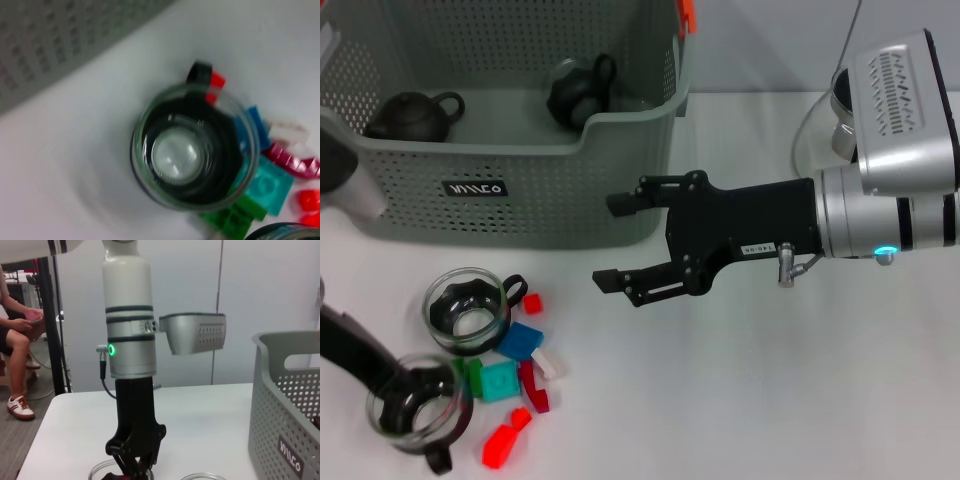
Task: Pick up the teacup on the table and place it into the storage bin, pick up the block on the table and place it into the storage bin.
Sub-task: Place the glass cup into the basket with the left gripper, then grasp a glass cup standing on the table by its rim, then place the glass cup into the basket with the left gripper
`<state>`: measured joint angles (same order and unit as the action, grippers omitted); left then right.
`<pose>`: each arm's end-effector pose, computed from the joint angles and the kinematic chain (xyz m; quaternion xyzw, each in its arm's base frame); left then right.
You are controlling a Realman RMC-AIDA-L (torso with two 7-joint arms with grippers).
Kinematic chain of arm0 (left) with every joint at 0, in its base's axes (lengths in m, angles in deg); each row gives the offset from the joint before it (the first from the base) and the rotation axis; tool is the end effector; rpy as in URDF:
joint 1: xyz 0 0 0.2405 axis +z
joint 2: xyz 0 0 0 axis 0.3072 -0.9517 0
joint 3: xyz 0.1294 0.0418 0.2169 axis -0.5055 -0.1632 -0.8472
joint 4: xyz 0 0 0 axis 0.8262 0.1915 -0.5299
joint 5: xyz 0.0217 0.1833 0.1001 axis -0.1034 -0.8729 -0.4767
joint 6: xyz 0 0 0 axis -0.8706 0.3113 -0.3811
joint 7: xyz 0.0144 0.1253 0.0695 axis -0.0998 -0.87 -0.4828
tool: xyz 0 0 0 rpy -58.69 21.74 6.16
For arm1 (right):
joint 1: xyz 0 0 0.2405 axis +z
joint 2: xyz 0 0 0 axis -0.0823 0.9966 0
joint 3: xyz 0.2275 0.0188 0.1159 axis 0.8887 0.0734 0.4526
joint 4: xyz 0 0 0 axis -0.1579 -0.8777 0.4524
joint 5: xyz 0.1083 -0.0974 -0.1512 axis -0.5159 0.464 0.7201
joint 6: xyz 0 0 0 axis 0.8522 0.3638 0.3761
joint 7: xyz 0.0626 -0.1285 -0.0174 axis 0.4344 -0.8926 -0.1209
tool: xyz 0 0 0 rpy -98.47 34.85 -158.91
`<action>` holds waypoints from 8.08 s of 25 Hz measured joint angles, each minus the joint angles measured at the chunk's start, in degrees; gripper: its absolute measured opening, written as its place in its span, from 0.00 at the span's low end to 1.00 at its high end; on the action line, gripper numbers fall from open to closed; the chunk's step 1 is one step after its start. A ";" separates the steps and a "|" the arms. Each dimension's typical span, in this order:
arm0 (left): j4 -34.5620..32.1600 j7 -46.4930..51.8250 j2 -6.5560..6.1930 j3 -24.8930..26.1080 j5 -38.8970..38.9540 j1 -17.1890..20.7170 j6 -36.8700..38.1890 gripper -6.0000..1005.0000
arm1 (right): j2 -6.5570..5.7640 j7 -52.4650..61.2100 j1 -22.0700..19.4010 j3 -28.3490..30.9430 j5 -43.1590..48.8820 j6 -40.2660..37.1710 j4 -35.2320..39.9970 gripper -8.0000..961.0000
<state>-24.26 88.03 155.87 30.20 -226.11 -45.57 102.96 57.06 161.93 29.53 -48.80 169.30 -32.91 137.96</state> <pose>-0.2713 0.3035 0.0439 -0.8788 -0.4021 0.2217 0.1303 0.1338 0.3457 -0.0545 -0.9771 0.0192 0.2067 0.0468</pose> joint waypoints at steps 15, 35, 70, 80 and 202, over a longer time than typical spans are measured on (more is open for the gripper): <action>-7.13 3.81 -3.53 18.83 21.89 -10.92 12.21 0.05 | -0.64 1.07 -1.17 9.49 3.97 -7.25 -0.58 0.92; 20.61 3.61 -11.33 7.89 16.82 -21.12 -37.18 0.05 | -1.49 5.51 -3.38 20.80 8.99 -18.32 -0.72 0.92; 34.56 3.11 -5.89 -0.39 10.34 -22.37 -60.54 0.05 | -1.14 6.33 -2.76 20.40 8.98 -16.99 -0.71 0.92; 34.54 3.04 -5.20 -2.12 10.26 -21.95 -62.26 0.06 | -1.12 6.33 -3.05 20.40 8.98 -17.00 -0.71 0.92; 2.80 -8.57 0.55 -16.41 4.28 0.10 -16.12 0.45 | -0.36 6.09 -1.12 24.58 8.53 -12.74 -6.55 0.92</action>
<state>-21.46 79.46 156.41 13.79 -221.83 -45.48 86.85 56.70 168.03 28.41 -24.22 177.83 -45.65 131.41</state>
